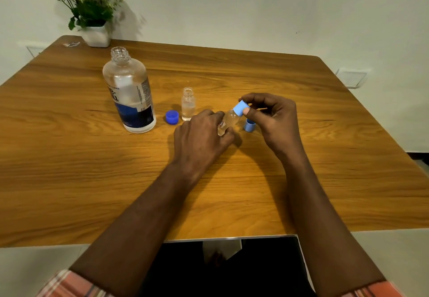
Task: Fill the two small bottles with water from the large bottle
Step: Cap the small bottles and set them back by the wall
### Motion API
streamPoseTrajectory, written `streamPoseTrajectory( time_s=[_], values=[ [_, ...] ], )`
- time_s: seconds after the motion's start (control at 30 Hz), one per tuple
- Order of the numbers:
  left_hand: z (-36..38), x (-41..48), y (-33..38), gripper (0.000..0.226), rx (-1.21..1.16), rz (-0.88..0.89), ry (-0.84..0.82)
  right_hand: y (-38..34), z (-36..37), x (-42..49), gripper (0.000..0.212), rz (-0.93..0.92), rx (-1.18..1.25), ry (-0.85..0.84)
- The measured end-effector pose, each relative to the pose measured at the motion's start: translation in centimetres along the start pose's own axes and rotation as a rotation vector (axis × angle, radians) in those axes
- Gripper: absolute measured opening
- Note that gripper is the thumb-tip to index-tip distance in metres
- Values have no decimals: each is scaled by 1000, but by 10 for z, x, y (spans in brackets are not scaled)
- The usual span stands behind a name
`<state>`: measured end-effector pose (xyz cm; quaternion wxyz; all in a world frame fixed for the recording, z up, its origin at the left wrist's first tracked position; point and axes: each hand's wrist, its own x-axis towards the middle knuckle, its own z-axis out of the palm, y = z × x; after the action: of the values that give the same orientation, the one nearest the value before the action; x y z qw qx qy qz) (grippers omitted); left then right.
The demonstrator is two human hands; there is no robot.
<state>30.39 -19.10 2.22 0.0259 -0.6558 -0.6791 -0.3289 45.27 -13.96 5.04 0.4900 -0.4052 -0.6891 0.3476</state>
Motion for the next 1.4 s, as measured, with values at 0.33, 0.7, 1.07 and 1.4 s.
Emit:
streamPoseTrajectory(
  time_s=[0.33,0.7,1.07,1.4],
  values=[
    [-2,0,0,30,-50,3,-11,-2,2,-1,27,47,-13,4],
    [1,0,1,28,-70,-41,-31,-2,10,-3,40,25,-40,83],
    [5,2,-1,27,-62,-58,-4,1,20,-6,45,43,-282,-3],
    [9,3,-4,28,-13,-99,26,11,32,9,47,39,-399,102]
  ],
)
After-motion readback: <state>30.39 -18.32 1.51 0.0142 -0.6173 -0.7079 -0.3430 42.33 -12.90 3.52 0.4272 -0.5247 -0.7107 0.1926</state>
